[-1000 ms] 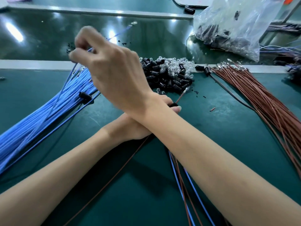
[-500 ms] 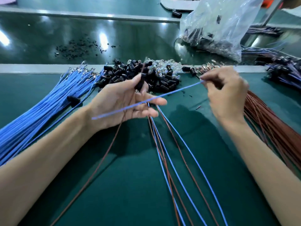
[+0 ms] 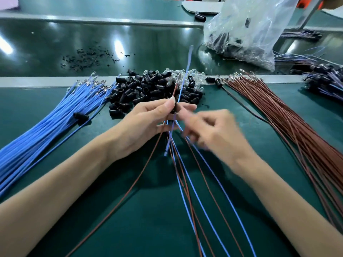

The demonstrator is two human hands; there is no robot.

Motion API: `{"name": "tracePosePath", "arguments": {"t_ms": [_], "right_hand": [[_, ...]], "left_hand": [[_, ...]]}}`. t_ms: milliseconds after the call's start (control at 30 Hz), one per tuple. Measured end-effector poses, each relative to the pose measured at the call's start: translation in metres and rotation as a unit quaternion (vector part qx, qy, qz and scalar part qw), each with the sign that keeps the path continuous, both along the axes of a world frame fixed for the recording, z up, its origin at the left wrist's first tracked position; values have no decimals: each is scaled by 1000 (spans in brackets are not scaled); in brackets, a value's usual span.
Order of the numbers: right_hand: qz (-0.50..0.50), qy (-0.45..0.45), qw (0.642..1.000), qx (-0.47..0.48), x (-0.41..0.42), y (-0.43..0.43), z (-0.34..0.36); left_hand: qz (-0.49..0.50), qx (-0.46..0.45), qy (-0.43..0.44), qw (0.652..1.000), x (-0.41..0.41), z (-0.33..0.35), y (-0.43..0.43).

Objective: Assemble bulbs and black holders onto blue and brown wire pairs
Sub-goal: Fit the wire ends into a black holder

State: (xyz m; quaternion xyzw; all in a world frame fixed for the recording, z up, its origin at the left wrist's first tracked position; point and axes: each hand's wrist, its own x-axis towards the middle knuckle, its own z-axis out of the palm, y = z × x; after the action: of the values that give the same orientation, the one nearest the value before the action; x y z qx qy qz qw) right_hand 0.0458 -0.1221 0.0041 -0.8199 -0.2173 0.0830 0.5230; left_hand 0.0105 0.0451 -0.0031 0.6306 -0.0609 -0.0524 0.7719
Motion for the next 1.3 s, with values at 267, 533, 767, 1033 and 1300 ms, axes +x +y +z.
{"name": "tracePosePath", "arguments": {"t_ms": [267, 533, 767, 1033, 1300], "right_hand": [[136, 189, 965, 119, -14, 14, -8], [202, 253, 932, 163, -1, 3, -5], [105, 192, 905, 364, 16, -9, -5], [12, 73, 950, 305, 12, -5, -14], [37, 22, 979, 201, 5, 1, -16]], "left_hand": [[-15, 17, -7, 1000, -3, 2, 2], [4, 37, -27, 999, 1, -2, 9], [36, 60, -30, 997, 0, -8, 10], [69, 110, -22, 991, 0, -7, 7], [63, 137, -31, 988, -2, -3, 3]]}}
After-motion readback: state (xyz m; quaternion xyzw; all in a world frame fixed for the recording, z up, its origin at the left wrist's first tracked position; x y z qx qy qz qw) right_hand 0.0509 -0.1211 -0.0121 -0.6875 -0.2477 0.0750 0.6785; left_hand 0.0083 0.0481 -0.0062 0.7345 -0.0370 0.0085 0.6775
